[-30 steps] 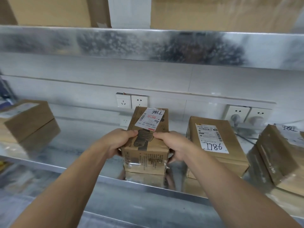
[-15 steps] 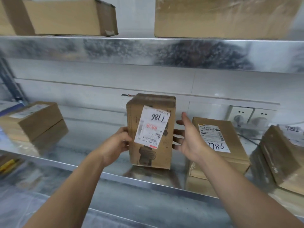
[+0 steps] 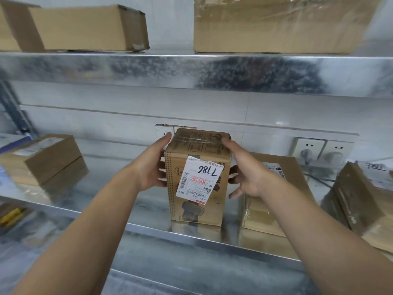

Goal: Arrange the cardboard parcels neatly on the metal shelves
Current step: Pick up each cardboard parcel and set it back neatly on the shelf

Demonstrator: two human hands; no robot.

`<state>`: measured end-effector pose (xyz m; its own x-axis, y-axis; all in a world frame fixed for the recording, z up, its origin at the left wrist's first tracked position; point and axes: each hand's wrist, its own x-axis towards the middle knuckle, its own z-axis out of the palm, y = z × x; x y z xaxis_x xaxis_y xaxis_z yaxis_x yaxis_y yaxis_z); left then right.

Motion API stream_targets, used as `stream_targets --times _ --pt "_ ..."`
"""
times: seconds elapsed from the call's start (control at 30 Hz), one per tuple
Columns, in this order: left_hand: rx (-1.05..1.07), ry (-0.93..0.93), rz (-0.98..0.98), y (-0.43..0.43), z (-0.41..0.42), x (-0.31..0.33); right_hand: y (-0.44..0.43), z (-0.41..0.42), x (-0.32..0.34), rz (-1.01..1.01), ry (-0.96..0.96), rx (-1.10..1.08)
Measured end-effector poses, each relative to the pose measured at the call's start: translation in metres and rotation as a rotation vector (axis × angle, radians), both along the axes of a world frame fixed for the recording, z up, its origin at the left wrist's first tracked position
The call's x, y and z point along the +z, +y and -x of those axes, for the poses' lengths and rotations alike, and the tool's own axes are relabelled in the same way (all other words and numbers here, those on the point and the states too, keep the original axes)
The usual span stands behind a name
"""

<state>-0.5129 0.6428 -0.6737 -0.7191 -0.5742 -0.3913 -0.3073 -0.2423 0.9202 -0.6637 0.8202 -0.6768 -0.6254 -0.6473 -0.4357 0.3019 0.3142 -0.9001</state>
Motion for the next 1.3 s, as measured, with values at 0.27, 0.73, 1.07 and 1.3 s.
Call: stream_targets --times 0.27,0.73,1.07,1.3 --pt "-0.027 -0.098 0.197 0.009 0.020 0.028 -0.013 -0.003 0.023 -0.125 0.158 0.091" --pt "-0.040 -0.078 0.244 0.004 0.024 0.018 -0.017 -0.004 0.019 -0.102 0.199 0.077" --pt "0.059 0.229 0.227 0.006 0.004 0.015 -0.004 -0.014 0.029 0.256 0.215 0.052" --pt "0.215 0.402 -0.008 0.014 -0.007 -0.012 0.009 -0.021 0.013 0.409 0.116 -0.157"
